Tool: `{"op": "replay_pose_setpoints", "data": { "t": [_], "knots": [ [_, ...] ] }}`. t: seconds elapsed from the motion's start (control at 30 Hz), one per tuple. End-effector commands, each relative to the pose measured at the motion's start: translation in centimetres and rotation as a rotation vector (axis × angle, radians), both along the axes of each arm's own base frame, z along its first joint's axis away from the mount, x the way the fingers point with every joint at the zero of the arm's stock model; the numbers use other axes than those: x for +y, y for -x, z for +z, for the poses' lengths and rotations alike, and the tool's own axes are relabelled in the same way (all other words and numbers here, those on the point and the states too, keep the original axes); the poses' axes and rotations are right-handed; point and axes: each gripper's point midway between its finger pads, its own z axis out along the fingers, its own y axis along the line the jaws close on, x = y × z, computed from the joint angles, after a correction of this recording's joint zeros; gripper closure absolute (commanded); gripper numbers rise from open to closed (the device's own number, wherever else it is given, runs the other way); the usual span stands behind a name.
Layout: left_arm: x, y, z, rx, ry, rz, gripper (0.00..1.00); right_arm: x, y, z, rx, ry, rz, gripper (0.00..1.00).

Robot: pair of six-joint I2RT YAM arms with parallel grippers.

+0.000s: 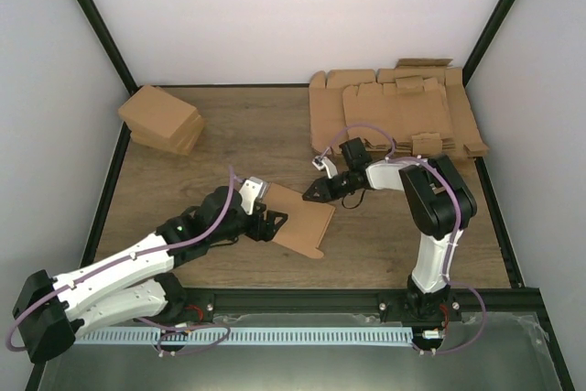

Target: Fold the paper box

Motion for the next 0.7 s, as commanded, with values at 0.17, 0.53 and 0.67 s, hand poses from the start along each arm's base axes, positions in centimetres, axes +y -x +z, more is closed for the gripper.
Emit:
{"op": "replay_pose_setpoints", "data": {
  "t": [0.17,0.53,0.67],
  "knots": [
    [-0.3,0.4,0.2,0.018,0.007,-0.02,0.2,0.0,-0.4,0.8,0.055,-0.125,0.002,0.59],
    [-0.7,0.6,-0.3,0.038,0.019,-0.035,0.19,-0.7,-0.7,-0.7,0.13,-0.147,0.001,0.78],
    [-1.0,1.0,0.0,0.053,0.056,-0.045,0.19,-1.8,-1.6,-1.6,0.153,-0.128,-0.052,0.85]
  ]
}}
